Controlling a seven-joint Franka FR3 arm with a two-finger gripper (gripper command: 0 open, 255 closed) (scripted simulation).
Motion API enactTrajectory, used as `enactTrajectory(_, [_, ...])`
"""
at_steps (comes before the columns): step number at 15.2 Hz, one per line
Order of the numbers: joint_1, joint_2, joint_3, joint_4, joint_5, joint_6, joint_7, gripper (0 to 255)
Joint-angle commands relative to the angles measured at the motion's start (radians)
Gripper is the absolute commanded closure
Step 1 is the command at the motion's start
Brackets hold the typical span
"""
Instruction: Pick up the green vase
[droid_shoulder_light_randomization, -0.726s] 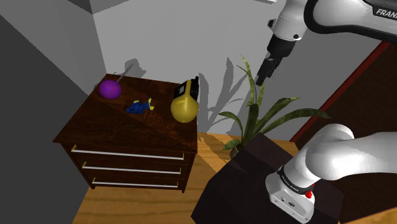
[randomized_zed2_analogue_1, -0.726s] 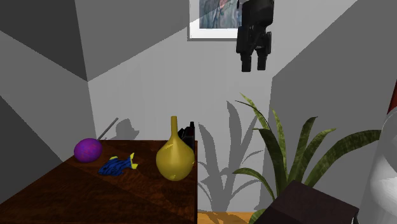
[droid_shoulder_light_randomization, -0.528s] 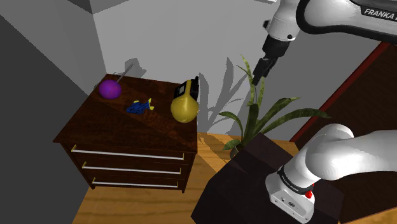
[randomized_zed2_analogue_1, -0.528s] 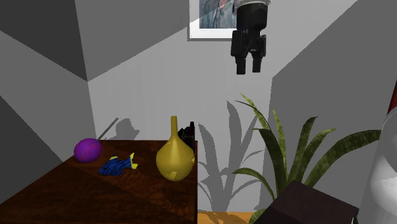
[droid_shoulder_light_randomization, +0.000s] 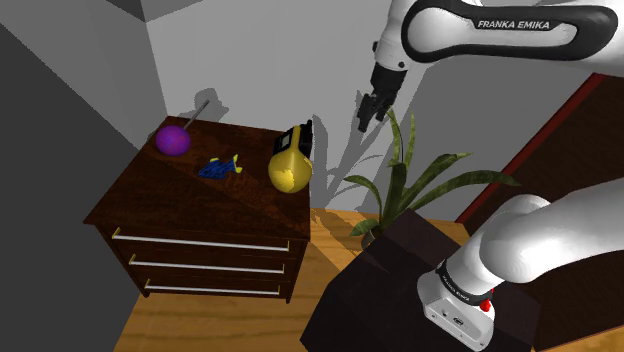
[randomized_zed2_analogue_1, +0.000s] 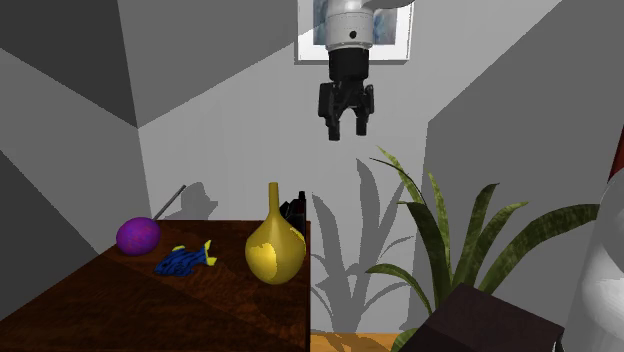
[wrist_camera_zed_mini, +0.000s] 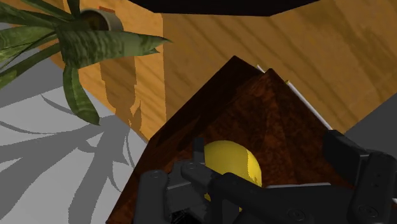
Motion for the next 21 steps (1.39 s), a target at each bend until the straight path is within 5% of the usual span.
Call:
enactTrajectory(1, [-0.002,0.077,0.005,0.038,-0.001,0.038,0.011,0])
enactTrajectory(11, [-0.005,0.466,0.019,0.304,-0.022,0.155,0.057,0])
enactTrajectory(21, [0.009,0.856,0.015,0.700,-0.047,0.144,0.090,0])
